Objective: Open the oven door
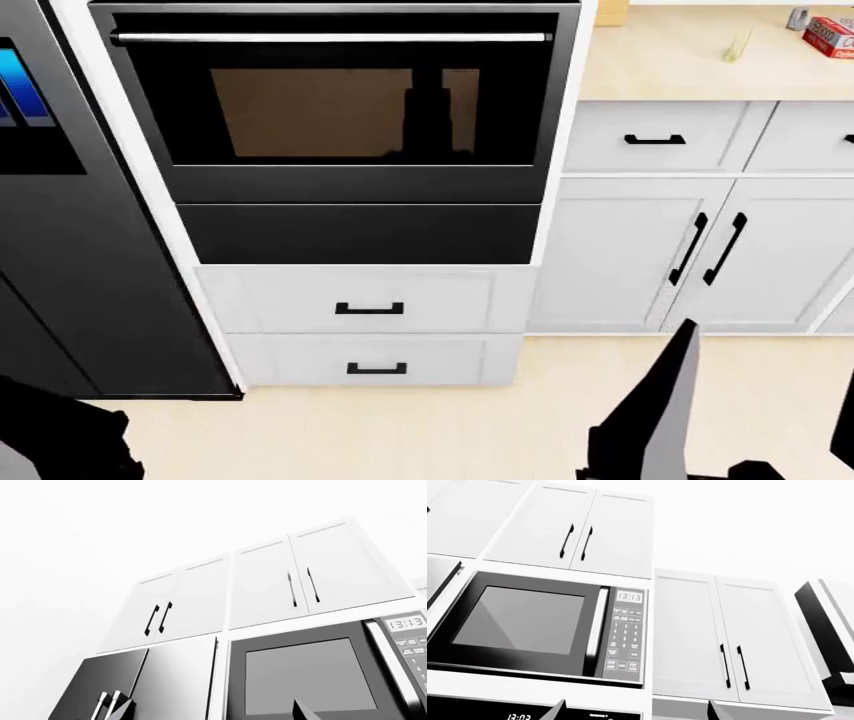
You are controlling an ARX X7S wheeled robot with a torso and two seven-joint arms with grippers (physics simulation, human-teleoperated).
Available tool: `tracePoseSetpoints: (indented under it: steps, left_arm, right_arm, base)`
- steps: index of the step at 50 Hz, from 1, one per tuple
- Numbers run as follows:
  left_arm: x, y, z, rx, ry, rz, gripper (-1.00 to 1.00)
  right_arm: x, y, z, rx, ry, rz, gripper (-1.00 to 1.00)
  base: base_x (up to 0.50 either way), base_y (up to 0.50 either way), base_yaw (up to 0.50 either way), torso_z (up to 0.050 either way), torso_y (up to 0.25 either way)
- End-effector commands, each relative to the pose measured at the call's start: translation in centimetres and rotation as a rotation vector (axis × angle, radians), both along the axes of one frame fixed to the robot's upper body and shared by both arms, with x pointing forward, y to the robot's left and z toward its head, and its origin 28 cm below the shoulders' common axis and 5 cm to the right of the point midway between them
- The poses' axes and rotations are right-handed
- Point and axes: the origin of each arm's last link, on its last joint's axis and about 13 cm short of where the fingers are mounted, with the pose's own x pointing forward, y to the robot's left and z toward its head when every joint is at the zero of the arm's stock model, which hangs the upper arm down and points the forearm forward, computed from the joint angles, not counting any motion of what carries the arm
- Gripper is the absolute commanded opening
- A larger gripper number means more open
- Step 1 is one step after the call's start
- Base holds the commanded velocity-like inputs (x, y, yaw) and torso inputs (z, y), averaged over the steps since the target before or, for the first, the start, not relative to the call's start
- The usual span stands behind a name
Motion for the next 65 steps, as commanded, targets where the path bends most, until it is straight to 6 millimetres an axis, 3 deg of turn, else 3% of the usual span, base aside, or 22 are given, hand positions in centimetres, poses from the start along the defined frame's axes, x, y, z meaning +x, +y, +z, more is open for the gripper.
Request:
tracePoseSetpoints:
  steps: [1,18,65]
  left_arm:
    - [0.31,-0.28,-0.22,0.023,0.052,-0.041,1.0]
    - [0.39,-0.38,-0.1,0.037,0.064,0.015,1.0]
    - [0.21,-0.48,0.22,0.039,0.039,0.017,1.0]
  right_arm:
    - [0.1,0.0,-0.06,0.007,0.018,-0.001,1.0]
    - [0.31,-0.02,-0.02,0.0,0.011,0.0,1.0]
    - [0.41,-0.13,0.05,0.008,0.006,0.003,1.0]
  base:
    - [0.0,0.0,0.0,0.0,0.0]
    - [0.0,0.0,0.0,-0.002,0.0]
    - [0.0,0.0,0.0,-0.05,0.0]
